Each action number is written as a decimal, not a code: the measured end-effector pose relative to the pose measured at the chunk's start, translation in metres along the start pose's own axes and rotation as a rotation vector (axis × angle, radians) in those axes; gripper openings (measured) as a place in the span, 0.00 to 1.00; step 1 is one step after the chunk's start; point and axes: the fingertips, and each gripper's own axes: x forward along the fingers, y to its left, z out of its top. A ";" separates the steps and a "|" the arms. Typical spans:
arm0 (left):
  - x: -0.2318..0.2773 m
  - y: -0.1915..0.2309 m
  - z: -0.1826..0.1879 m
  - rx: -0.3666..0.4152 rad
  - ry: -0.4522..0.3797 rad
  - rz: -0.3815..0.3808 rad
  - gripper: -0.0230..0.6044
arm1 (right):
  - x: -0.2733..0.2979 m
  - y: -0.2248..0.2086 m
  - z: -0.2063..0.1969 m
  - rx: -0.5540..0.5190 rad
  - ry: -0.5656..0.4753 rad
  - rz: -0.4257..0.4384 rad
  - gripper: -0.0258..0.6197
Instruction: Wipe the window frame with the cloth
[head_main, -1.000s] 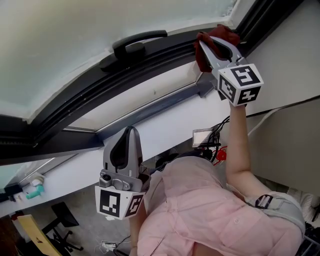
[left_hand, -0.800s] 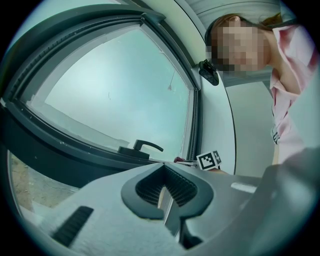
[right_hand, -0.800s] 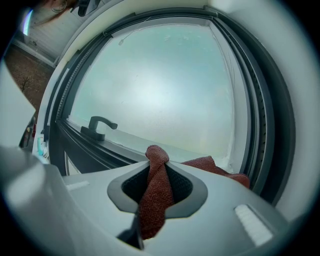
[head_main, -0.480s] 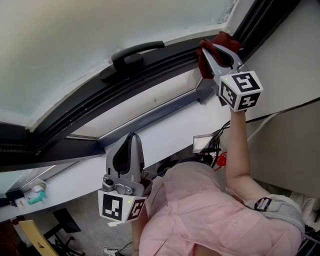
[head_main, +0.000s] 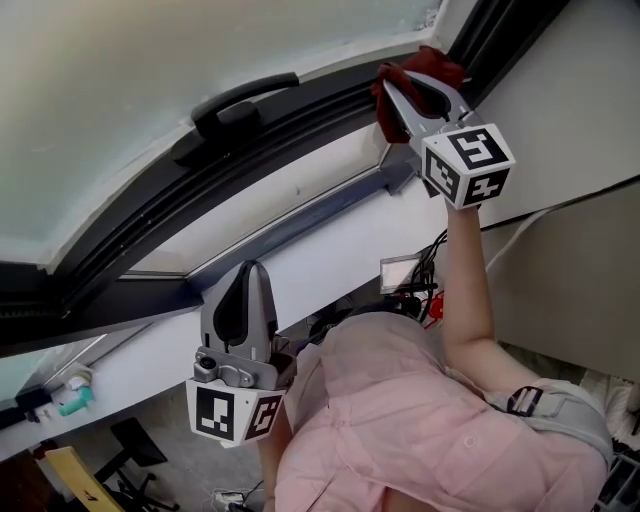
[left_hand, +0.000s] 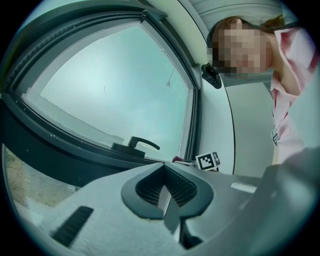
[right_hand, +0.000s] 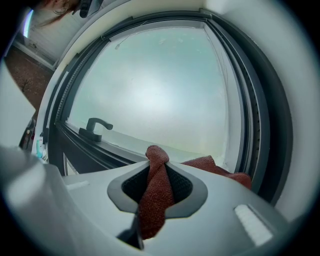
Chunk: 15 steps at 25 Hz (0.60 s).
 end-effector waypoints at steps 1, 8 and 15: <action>-0.001 -0.001 -0.001 -0.001 0.001 0.003 0.03 | 0.000 -0.003 -0.001 -0.001 0.003 -0.005 0.15; -0.002 -0.011 -0.010 -0.010 0.009 0.019 0.03 | -0.001 -0.014 -0.002 0.008 -0.004 0.007 0.15; -0.002 -0.025 -0.015 -0.004 -0.002 0.038 0.03 | -0.002 -0.020 -0.003 -0.041 0.017 0.027 0.15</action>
